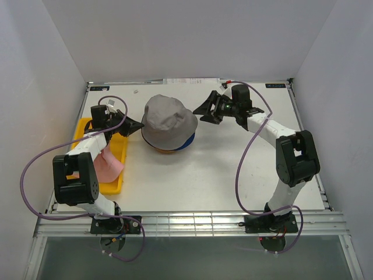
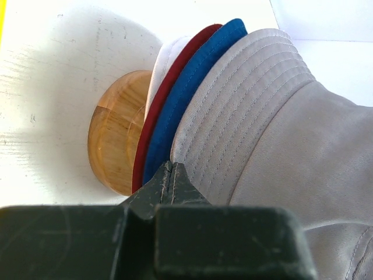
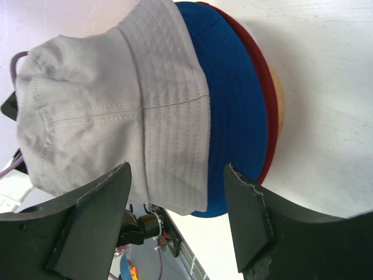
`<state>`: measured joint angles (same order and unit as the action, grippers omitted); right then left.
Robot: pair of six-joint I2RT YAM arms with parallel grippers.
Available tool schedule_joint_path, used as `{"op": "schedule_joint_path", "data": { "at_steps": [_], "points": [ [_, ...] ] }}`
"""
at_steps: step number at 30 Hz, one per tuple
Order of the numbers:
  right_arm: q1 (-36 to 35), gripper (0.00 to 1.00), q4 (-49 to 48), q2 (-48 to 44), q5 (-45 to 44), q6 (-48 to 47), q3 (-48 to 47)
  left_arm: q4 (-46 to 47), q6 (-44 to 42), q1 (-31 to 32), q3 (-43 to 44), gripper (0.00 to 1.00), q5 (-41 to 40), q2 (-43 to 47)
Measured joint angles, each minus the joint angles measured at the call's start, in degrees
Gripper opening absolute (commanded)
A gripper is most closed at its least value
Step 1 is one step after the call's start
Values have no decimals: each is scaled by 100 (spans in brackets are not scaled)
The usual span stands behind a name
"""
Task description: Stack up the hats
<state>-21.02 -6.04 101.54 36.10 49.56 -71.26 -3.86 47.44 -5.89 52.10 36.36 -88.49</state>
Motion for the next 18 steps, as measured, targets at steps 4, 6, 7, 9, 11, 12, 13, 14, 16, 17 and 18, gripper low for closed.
{"op": "schedule_joint_path", "data": {
  "at_steps": [4,6,7,9,11,12,13,14,16,17,18],
  "points": [
    [-57,70,-278,0,17,203,26,-42,-2,2,0,0,-20,13],
    [-87,68,-374,0,28,278,52,-46,-4,0,0,0,-22,13],
    [-94,68,-437,0,35,315,76,-48,-4,0,0,0,-24,13],
    [-125,68,-501,11,31,391,111,-48,-7,2,0,0,-31,13],
    [-125,68,-531,11,28,409,162,-50,-9,2,0,0,-35,15],
    [-125,68,-535,11,28,409,177,-50,-11,2,0,0,-37,15],
    [-129,68,-533,11,28,409,197,-52,-20,2,0,0,-37,15],
    [-129,68,-546,11,26,409,221,-52,-22,2,0,0,-37,15],
    [-129,68,-568,11,22,409,267,-55,-28,2,0,0,-39,15],
    [-129,68,-568,13,22,411,284,-57,-33,2,0,0,-39,15],
    [-129,68,-577,13,22,420,293,-59,-42,2,0,0,-39,15]
  ]
}}
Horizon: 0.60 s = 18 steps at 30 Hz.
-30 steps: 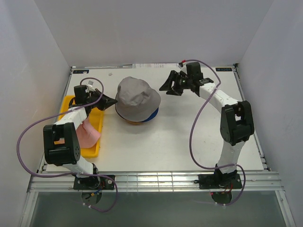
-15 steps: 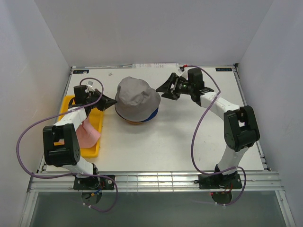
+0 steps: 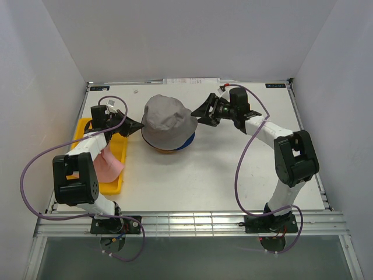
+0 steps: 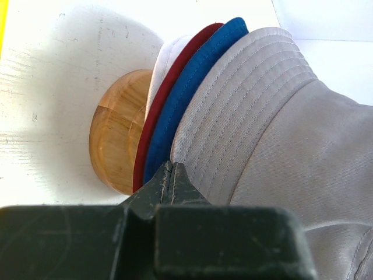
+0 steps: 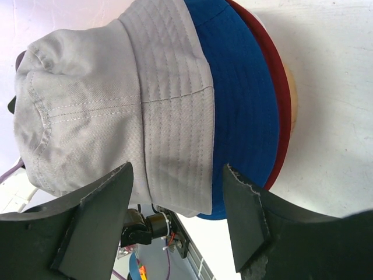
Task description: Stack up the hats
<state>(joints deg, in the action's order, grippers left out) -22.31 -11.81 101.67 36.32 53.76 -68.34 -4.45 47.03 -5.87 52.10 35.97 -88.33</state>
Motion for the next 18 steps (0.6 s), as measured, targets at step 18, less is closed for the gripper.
{"op": "schedule_joint_path", "data": {
  "at_steps": [18],
  "points": [
    [-94,36,-525,151,15,437,186,-33,-63,0,-24,0,-28,4]
  ]
}}
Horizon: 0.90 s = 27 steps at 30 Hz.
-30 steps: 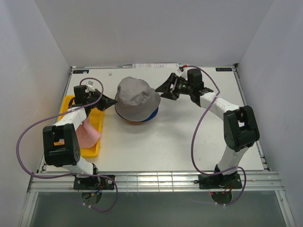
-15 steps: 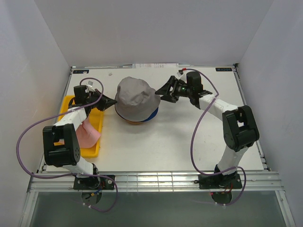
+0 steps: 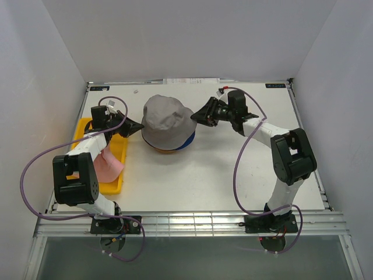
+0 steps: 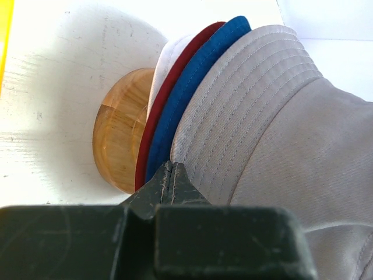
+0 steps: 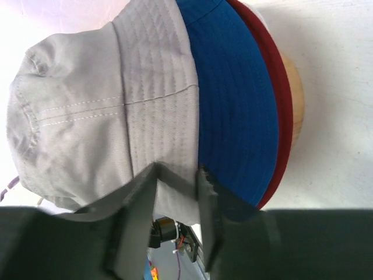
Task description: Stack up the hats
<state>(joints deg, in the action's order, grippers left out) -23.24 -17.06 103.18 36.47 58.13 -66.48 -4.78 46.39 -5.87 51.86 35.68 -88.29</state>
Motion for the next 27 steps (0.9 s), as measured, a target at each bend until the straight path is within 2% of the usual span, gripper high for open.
{"op": "schedule_joint_path", "data": {
  "at_steps": [1,7,27],
  "points": [
    [2,29,-24,26,-4,22,9,-11,-9,0,-9,0,-11,0],
    [-4,8,33,140,-94,-22,44,-50,-52,0,-39,0,-28,0],
    [-142,8,1700,625,-654,-1220,-984,28,-136,101,-118,0,-11,-55]
  ]
}}
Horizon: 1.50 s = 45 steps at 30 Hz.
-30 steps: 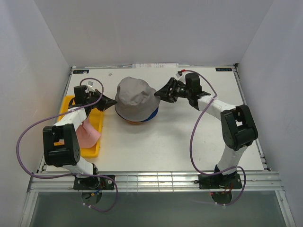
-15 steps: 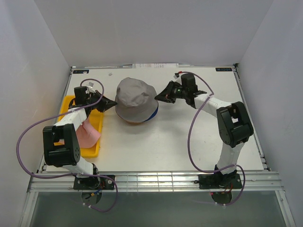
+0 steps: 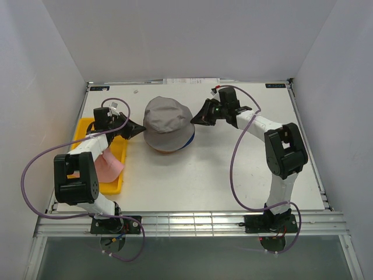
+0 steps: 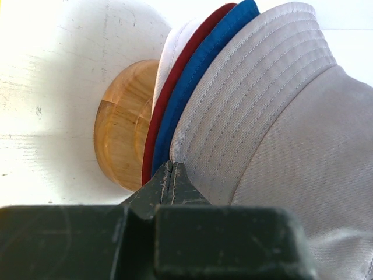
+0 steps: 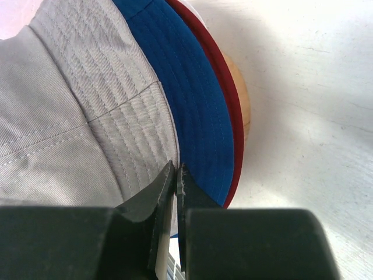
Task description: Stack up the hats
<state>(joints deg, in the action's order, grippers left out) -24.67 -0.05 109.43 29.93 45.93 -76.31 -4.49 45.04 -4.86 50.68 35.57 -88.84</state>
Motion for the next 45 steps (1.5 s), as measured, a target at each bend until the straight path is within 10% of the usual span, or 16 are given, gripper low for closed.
{"op": "schedule_joint_path", "data": {
  "at_steps": [9,15,21,37,45],
  "points": [
    [0,12,472,37,-90,-275,-337,-184,-181,72,90,4,-2,-87],
    [0,13,529,-225,-144,-313,-111,-577,-420,87,487,41,-59,-337],
    [2,13,579,-544,-177,-354,184,-909,-557,83,656,57,-219,-455],
    [-291,17,490,-975,-291,-422,883,-1325,-404,-68,824,61,-221,535],
    [-629,35,444,-1180,-280,-452,968,-1322,-229,-72,612,61,-146,944]
  ]
}}
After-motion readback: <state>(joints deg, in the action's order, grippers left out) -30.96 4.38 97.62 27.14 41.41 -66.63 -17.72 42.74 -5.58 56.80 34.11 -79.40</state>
